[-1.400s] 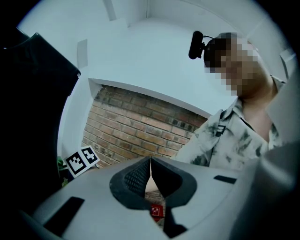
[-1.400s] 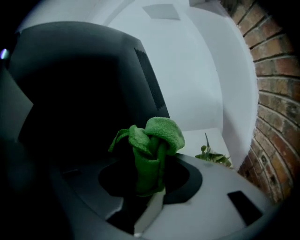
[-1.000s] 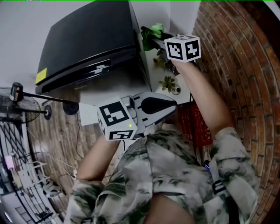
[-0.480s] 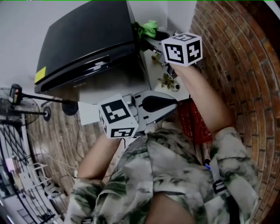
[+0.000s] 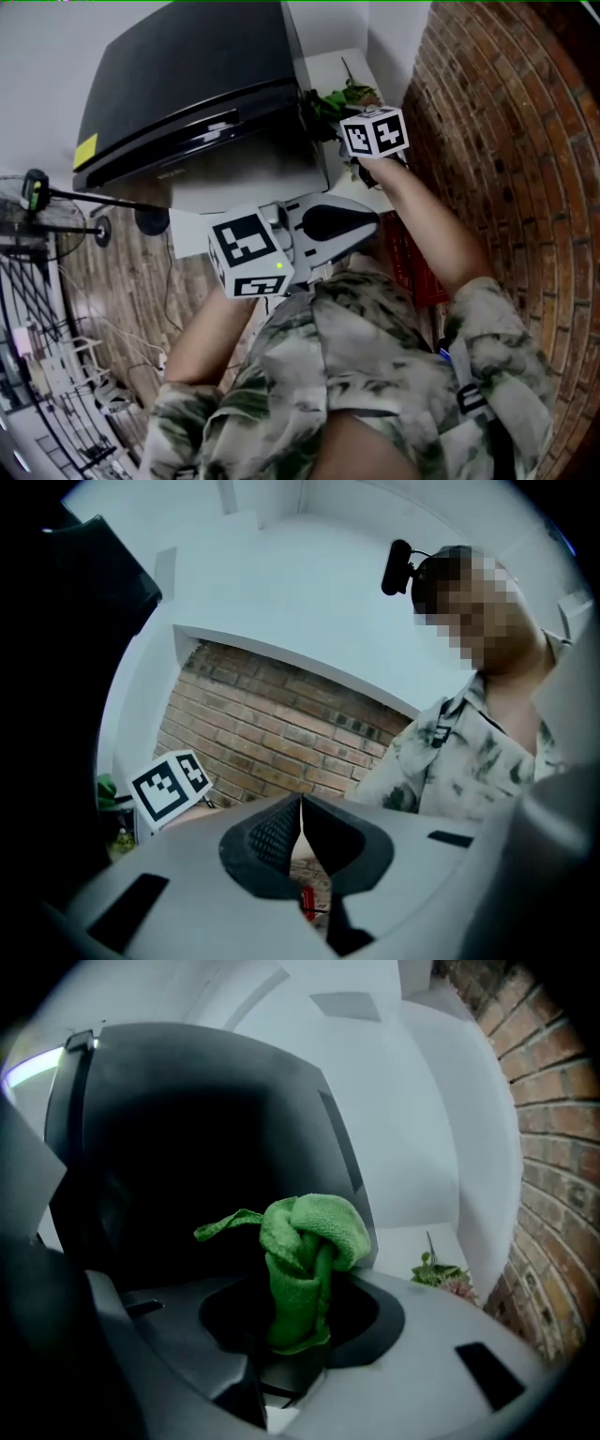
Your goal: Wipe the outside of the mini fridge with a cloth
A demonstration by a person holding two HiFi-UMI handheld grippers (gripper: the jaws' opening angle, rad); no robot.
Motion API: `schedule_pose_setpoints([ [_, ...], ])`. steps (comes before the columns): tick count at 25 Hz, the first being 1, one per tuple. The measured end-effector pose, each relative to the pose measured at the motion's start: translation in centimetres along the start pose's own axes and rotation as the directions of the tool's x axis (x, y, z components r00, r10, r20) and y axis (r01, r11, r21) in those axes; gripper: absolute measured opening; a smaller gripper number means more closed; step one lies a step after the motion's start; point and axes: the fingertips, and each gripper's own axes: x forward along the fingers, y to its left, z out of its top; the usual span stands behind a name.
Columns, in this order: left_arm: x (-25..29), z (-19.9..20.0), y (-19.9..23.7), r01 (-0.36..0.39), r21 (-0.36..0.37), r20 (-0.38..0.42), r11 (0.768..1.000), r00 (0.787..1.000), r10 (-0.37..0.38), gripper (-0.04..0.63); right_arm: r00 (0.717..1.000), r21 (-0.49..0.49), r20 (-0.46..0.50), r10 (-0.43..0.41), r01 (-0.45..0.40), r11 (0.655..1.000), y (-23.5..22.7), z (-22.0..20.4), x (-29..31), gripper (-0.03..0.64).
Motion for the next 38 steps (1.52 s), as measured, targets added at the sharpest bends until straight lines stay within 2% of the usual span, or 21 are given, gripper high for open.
schedule_pose_setpoints([
  [9, -1.1, -0.2, 0.5, -0.025, -0.005, 0.005, 1.0, 1.0, 0.025, 0.028, 0.984, 0.005, -0.165, -0.071, 0.072, 0.997, -3.1, -9.4, 4.1, 0.15],
  [14, -1.7, -0.5, 0.6, -0.033, -0.01, 0.007, 0.999, 0.999, 0.033, 0.028, 0.971, -0.019, -0.221, -0.091, 0.089, 0.996, -3.6, -11.9, 5.1, 0.15],
  [17, -2.1, -0.6, 0.3, -0.026, -0.008, 0.004, 1.0, 1.0, 0.026, 0.028, 0.968, -0.031, -0.227, -0.103, 0.099, 0.995, -3.7, -12.0, 4.9, 0.15],
  [21, -2.6, -0.5, -0.1, -0.016, 0.0, 0.008, 1.0, 1.0, 0.016, 0.028, 0.982, -0.015, -0.16, -0.099, 0.098, 0.995, -2.9, -8.5, 2.7, 0.15],
  [28, -2.3, -0.7, -0.2, 0.022, 0.012, -0.001, 1.0, 1.0, -0.021, 0.028, 0.997, -0.058, 0.048, -0.064, 0.066, 0.996, -0.3, 2.7, -4.6, 0.15],
  [33, -1.2, -0.6, -1.0, 0.064, 0.021, -0.008, 0.998, 0.998, -0.064, 0.028, 0.982, -0.058, 0.191, -0.001, 0.013, 0.998, 2.9, 9.9, -10.3, 0.15],
  [38, -0.2, -0.6, -1.5, 0.087, 0.027, -0.013, 0.996, 0.996, -0.087, 0.028, 0.953, -0.1, 0.284, 0.103, -0.077, 0.992, 7.3, 14.1, -14.2, 0.15],
])
